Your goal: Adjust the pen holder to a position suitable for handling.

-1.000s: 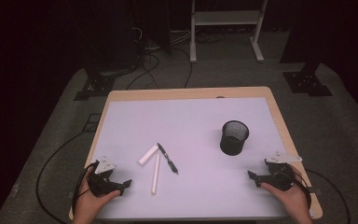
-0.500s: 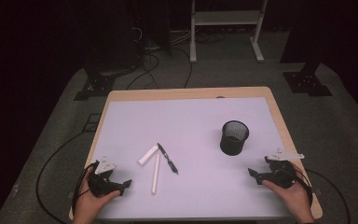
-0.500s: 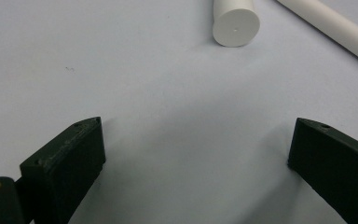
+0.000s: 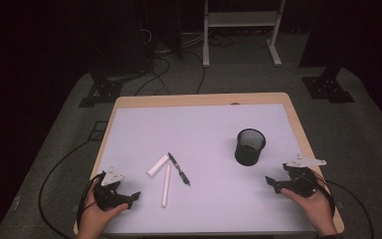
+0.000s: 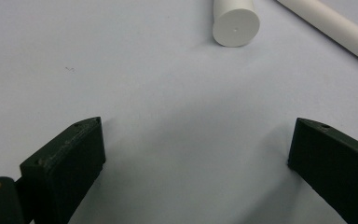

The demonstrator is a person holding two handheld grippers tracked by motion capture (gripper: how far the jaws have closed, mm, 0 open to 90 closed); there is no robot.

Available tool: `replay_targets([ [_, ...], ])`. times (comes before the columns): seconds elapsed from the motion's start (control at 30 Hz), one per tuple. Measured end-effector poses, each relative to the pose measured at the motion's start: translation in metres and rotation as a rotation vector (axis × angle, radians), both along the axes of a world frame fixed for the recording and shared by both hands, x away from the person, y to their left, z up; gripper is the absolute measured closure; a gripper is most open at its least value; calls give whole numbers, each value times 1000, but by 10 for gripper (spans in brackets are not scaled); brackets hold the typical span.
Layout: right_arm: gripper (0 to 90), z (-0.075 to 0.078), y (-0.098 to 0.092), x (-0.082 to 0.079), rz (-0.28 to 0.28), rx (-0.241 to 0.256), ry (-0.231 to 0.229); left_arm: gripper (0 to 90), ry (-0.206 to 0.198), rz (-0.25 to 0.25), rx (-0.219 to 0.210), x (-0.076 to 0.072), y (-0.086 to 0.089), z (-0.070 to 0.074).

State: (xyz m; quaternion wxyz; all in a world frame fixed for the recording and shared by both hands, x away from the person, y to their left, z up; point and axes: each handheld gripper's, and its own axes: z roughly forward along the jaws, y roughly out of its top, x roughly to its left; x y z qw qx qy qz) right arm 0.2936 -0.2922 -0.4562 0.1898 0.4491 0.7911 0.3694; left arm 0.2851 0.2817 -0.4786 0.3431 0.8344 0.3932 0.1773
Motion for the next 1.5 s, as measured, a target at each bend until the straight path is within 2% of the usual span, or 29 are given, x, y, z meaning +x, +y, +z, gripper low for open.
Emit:
replay_targets([
  [0.37, 225, 11, -4, 3, -6, 9, -6, 29, 0, 0, -1, 0, 0, 0],
  [1.0, 278, 31, -3, 12, 1, 18, -5, 29, -1, 0, 0, 0, 0, 0],
  [1.5, 361, 47, 1, 20, 12, 19, -16, 29, -1, 0, -1, 0, 0, 0],
])
